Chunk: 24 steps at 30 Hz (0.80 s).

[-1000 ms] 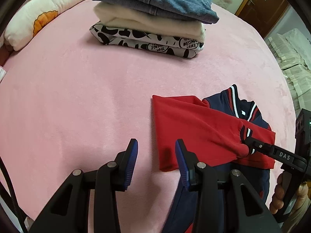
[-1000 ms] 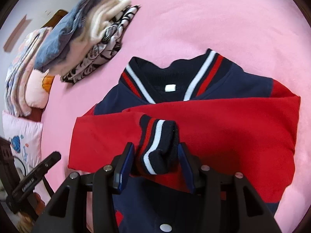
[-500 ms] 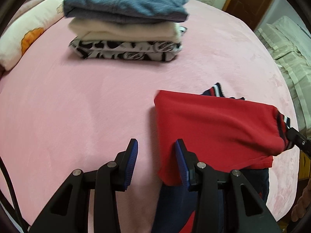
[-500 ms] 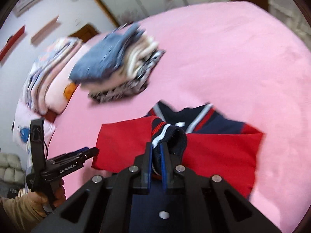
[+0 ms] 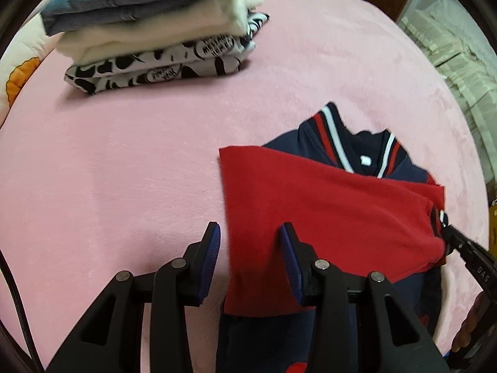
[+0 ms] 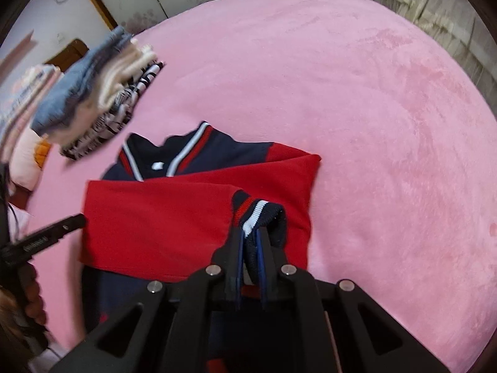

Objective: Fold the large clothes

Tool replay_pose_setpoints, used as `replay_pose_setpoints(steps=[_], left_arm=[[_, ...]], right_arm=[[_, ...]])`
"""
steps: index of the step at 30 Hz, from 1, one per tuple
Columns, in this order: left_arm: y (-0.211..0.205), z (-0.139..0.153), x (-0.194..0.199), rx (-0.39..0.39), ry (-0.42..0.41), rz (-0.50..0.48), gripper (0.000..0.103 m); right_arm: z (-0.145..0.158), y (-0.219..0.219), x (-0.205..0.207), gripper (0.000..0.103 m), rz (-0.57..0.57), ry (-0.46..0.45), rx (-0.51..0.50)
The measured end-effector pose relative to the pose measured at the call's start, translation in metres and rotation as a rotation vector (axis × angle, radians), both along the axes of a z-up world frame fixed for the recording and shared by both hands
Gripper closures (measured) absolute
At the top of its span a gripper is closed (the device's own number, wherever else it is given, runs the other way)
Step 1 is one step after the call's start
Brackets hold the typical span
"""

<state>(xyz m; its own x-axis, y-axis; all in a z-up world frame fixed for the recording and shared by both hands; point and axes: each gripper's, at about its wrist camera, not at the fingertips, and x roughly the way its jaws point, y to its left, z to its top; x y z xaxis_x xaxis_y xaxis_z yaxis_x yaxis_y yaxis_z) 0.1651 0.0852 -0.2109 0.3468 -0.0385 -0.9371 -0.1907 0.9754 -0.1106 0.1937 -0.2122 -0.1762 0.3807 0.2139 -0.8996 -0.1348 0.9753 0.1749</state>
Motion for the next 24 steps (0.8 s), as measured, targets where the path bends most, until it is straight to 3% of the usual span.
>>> replay_pose_setpoints(steps=[4, 7, 14, 18, 22, 23, 24], left_arm=[[-0.004, -0.004, 0.002, 0.014, 0.026, -0.006, 0.065], [-0.011, 0.01, -0.006, 0.009, -0.002, -0.012, 0.065], [-0.044, 0.025, -0.01, -0.087, -0.045, -0.081, 0.065], [-0.06, 0.009, 0.002, -0.1, -0.021, -0.106, 0.065], [-0.056, -0.013, 0.01, -0.099, 0.036, -0.08, 0.065], [-0.052, -0.016, 0.01, -0.119, 0.038, -0.073, 0.065], [-0.049, -0.016, 0.01, -0.13, 0.037, -0.072, 0.065]], right_arm=[[0.004, -0.005, 0.003, 0.083, -0.035, -0.002, -0.018], [0.024, -0.007, -0.005, 0.082, -0.058, -0.056, 0.003], [0.033, 0.047, -0.014, 0.083, 0.104, -0.036, 0.147], [0.014, 0.077, -0.012, 0.083, 0.179, -0.006, 0.122], [-0.013, 0.072, -0.003, 0.093, 0.154, 0.03, -0.005], [-0.016, 0.062, -0.001, 0.103, 0.133, 0.032, -0.018], [-0.016, 0.051, 0.001, 0.103, 0.114, 0.035, -0.013]])
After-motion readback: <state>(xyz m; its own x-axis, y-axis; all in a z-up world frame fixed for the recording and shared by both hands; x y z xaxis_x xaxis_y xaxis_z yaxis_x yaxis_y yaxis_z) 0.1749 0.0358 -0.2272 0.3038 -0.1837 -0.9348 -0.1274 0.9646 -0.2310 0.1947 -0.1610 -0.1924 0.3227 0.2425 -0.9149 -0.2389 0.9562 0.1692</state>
